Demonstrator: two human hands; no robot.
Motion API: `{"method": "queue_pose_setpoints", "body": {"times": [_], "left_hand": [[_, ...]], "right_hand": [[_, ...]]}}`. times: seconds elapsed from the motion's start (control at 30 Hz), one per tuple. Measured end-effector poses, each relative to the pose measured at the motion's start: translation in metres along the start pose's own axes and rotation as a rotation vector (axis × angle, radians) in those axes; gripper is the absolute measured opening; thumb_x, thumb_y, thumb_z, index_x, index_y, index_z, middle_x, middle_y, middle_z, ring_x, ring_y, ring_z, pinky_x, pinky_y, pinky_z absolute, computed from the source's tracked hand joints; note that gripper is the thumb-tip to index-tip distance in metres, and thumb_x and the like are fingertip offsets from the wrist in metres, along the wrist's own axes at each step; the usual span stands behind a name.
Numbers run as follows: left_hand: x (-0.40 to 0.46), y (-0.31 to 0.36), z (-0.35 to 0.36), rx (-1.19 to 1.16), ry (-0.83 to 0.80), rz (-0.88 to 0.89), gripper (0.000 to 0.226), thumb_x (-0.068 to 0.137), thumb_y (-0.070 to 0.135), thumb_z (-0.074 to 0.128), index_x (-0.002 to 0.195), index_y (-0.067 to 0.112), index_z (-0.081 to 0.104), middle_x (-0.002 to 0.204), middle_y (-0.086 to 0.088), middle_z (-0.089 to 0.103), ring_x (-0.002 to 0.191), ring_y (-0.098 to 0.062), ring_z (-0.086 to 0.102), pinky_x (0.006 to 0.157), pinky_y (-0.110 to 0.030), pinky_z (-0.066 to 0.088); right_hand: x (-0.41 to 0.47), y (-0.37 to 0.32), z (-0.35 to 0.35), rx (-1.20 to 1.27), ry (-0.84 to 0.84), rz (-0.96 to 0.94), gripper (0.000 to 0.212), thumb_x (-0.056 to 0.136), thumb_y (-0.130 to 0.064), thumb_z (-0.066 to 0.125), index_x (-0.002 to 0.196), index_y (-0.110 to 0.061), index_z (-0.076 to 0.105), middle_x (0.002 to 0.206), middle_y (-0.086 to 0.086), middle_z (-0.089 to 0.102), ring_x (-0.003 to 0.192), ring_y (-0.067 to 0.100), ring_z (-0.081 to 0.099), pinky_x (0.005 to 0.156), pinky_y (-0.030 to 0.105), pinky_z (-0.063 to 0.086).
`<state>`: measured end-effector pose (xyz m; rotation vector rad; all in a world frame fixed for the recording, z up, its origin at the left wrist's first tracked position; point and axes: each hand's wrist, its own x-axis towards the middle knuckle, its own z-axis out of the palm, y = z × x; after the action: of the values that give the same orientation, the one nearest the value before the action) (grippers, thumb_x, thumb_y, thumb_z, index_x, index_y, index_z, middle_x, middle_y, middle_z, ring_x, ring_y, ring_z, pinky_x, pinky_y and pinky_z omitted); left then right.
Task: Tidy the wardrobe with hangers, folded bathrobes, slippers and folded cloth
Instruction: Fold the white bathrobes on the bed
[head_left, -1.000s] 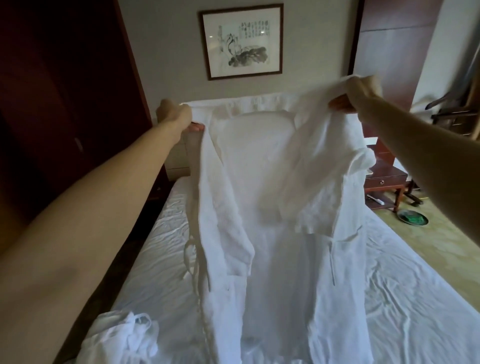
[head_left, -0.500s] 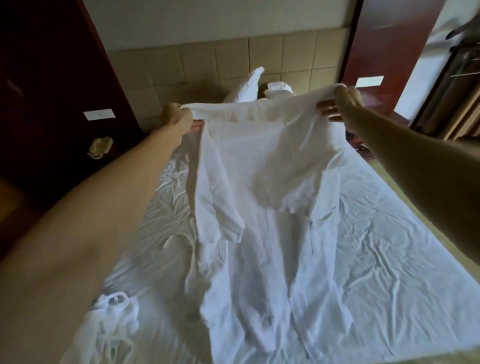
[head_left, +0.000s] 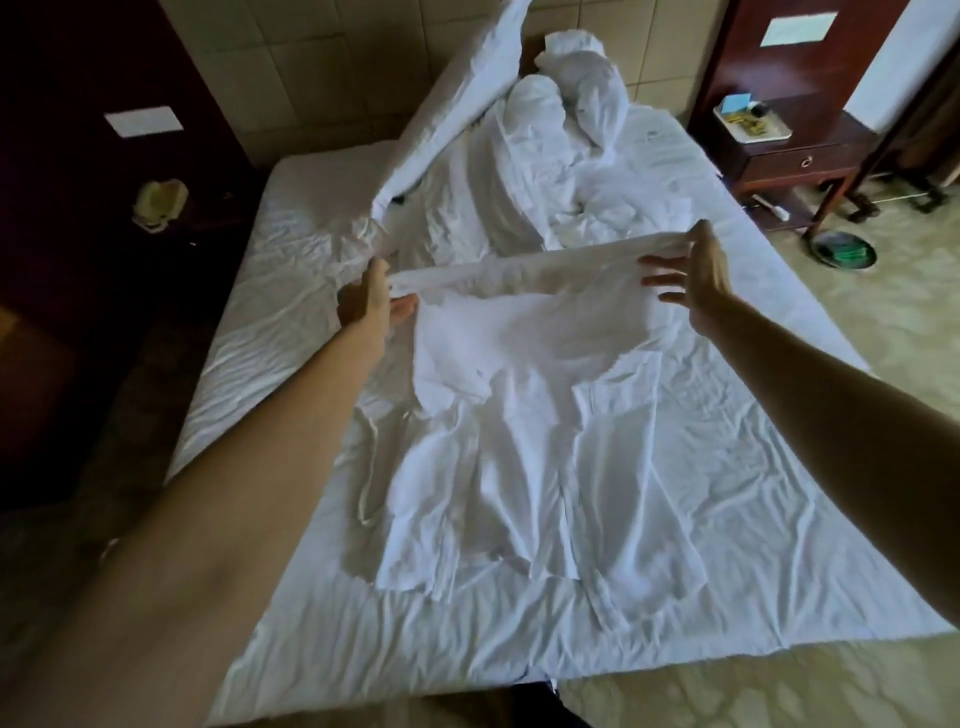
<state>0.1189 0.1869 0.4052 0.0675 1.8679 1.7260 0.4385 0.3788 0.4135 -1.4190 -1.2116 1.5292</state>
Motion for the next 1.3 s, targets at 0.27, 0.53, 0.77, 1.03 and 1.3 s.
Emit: {"method": "queue_pose_setpoints", "body": {"times": [0.27,0.53,0.77,1.03,1.3], "left_hand": [[-0.039,-0.174,-0.077,0.141,0.056,-0.144,0.016,0.074,0.014,0.077,0.086,0.006,0.071,0.098,-0.015,0.075,0.085,-0.028,0.073,0.078,-0.042,0.062],[-0.069,-0.360,-0.142,0.341,0.153,-0.406,0.006,0.082,0.003,0.070,0.087,0.004,0.067,0.099,-0.022,0.072,0.080,-0.034,0.069,0.062,-0.039,0.062],[-0.070,-0.421,-0.165,0.702,-0.025,-0.598,0.047,0.074,0.002,0.074,0.120,0.007,0.062,0.109,-0.016,0.069,0.093,-0.029,0.070,0.076,-0.038,0.063],[0.016,-0.409,-0.178,0.973,-0.028,-0.519,0.048,0.060,0.029,0.064,0.106,0.015,0.067,0.095,-0.008,0.076,0.090,-0.025,0.073,0.081,-0.036,0.060],[0.129,-0.351,-0.184,1.141,-0.003,-0.143,0.035,0.084,0.013,0.061,0.118,0.019,0.066,0.122,-0.006,0.069,0.116,-0.029,0.062,0.092,-0.036,0.051]], "right_hand": [[-0.083,0.176,-0.047,-0.081,0.138,0.125,0.025,0.090,-0.035,0.066,0.101,-0.013,0.061,0.091,0.009,0.071,0.071,0.026,0.073,0.056,0.028,0.047],[-0.141,0.358,-0.099,-0.273,0.215,0.397,0.018,0.087,-0.023,0.072,0.101,-0.013,0.065,0.109,0.015,0.066,0.092,0.029,0.065,0.056,0.029,0.050],[-0.135,0.431,-0.105,-0.616,0.284,0.585,0.019,0.084,-0.030,0.065,0.099,-0.019,0.070,0.108,0.015,0.071,0.097,0.033,0.063,0.086,0.043,0.053],[-0.114,0.416,0.038,-0.925,0.229,0.200,0.014,0.090,-0.021,0.063,0.102,-0.017,0.068,0.121,0.011,0.058,0.115,0.032,0.049,0.099,0.043,0.037],[-0.142,0.456,0.233,-0.852,-0.145,0.059,0.020,0.089,-0.025,0.061,0.108,-0.020,0.063,0.110,0.001,0.058,0.103,0.021,0.057,0.082,0.037,0.052]]}}
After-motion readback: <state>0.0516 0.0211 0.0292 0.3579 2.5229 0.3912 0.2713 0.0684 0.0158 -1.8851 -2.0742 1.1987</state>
